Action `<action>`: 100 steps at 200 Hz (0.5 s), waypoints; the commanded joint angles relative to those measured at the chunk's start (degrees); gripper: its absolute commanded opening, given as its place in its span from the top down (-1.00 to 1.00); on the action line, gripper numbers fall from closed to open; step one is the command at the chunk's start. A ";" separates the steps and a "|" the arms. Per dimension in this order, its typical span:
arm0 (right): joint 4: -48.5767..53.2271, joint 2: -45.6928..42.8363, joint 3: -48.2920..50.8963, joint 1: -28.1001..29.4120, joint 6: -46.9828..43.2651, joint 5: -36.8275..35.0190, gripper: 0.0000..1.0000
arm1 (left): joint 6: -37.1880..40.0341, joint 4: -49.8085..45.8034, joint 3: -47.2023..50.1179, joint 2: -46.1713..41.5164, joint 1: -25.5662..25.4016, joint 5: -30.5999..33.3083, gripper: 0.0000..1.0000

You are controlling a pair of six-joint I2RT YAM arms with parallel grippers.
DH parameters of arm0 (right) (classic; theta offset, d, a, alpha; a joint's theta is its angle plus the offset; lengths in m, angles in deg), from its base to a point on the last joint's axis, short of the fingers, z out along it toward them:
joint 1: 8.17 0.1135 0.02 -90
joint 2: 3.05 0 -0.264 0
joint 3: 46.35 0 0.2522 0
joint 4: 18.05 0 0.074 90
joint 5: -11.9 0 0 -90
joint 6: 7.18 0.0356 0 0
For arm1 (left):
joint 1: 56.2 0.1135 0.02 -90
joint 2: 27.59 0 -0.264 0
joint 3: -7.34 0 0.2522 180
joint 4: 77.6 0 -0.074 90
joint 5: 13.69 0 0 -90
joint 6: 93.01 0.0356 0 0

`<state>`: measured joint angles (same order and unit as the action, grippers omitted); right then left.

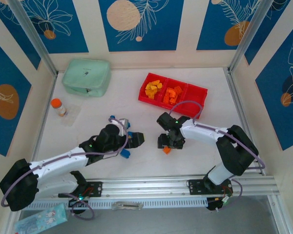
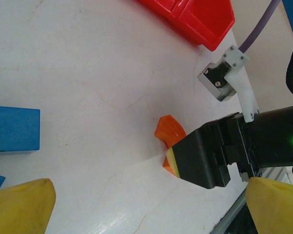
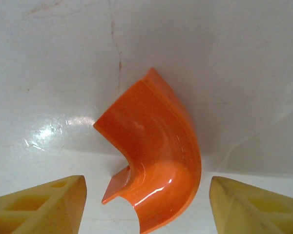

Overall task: Sort the legos into containers by color
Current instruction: Pick up the lego from the bottom-center of the table.

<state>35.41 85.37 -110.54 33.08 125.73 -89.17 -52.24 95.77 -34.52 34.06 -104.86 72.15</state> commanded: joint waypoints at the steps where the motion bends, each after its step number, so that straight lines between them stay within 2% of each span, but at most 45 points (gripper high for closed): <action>1: -1.19 0.68 0.68 0.32 0.65 -0.63 -0.30 | -0.32 1.77 -0.60 0.75 -0.64 0.56 -0.99; 100: -1.65 3.25 0.24 0.23 -0.46 -2.03 0.10 | -0.07 2.53 -1.12 1.81 -0.65 1.08 -0.99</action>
<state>34.03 88.58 -110.50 33.08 125.49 -91.03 -52.26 96.80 -34.52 35.59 -104.86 72.17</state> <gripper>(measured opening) 0.472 0.994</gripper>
